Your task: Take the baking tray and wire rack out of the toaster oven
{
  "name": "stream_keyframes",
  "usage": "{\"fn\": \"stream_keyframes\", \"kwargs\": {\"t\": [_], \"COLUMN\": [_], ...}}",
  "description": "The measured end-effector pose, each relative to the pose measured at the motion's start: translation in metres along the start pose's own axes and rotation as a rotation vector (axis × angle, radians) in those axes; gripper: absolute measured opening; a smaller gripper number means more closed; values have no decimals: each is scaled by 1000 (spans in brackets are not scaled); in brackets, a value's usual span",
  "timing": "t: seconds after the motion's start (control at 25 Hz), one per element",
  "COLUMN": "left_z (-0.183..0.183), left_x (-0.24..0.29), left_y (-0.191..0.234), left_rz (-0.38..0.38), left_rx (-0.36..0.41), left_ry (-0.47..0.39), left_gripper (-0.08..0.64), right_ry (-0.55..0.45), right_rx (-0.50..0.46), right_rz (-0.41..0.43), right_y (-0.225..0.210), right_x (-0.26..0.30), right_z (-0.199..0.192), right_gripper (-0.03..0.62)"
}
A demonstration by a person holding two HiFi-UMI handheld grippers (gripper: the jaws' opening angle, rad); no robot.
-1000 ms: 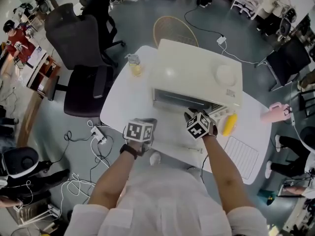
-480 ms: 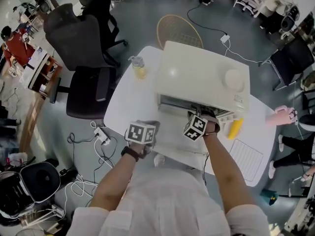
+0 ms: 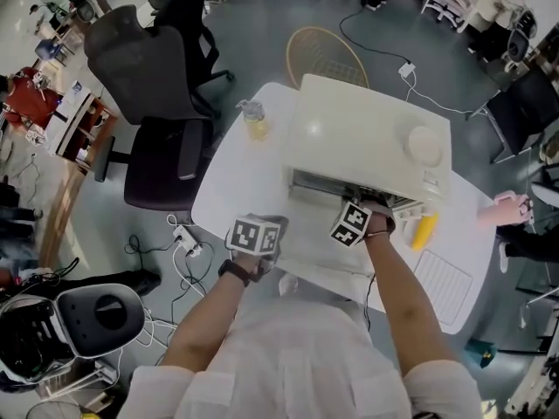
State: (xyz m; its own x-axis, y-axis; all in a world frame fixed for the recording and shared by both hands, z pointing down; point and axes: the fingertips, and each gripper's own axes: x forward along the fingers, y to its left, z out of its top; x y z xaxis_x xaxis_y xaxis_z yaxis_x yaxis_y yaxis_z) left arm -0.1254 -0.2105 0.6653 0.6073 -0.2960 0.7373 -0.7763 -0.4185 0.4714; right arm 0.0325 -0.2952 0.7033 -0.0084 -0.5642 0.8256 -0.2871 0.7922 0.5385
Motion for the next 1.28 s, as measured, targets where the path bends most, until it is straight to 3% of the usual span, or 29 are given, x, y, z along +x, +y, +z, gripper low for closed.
{"fn": "stream_keyframes", "kwargs": {"t": [0.6, 0.8, 1.0, 1.28], "left_z": [-3, -6, 4, 24], "left_x": [0, 9, 26, 38], "left_y": [-2, 7, 16, 11], "left_rz": [49, 82, 125, 108], "left_rx": [-20, -59, -67, -69], "left_ry": [-16, -5, 7, 21], "left_gripper": [19, 133, 150, 153], "right_ry": [-46, -63, -76, -83], "right_rx": [31, 50, 76, 86], "right_rz": [12, 19, 24, 36], "right_y": [59, 86, 96, 100], "right_x": [-41, -52, -59, -64], "right_z": [0, 1, 0, -1], "right_gripper": [77, 78, 80, 84]}}
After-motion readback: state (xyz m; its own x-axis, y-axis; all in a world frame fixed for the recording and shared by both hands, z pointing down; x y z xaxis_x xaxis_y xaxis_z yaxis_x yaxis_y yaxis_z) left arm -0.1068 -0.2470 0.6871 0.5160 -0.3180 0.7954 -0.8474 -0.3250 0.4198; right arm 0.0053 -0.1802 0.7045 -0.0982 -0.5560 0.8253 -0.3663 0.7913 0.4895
